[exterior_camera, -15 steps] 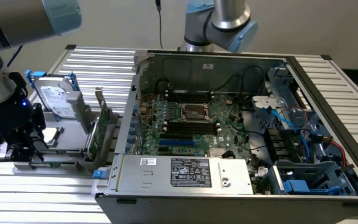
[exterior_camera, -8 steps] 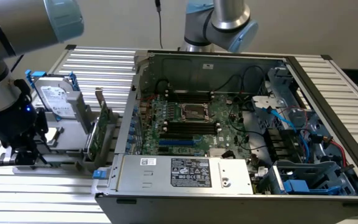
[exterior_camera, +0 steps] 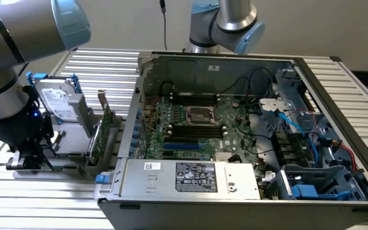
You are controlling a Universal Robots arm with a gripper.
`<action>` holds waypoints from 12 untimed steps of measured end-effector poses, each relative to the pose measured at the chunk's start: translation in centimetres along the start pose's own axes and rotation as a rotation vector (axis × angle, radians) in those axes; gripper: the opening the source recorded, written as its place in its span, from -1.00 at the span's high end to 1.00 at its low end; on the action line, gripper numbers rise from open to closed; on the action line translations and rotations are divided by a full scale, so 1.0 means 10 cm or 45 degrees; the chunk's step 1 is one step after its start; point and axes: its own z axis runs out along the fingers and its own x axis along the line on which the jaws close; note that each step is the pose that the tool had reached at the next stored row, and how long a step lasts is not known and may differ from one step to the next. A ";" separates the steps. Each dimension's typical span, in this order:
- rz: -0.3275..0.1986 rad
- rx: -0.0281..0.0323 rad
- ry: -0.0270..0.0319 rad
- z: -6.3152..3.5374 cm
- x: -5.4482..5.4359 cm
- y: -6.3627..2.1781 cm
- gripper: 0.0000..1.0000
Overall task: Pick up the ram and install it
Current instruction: 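Pick up the ram and move it above insertion slot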
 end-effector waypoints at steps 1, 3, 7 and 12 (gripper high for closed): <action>0.000 0.0002 -0.0001 0.018 -0.01 0.000 0.27; 0.000 0.0000 0.0003 0.054 -0.02 0.006 0.27; 0.000 -0.0003 0.0022 0.128 -0.02 0.038 0.27; 0.000 0.0002 0.0023 0.222 -0.02 0.092 0.27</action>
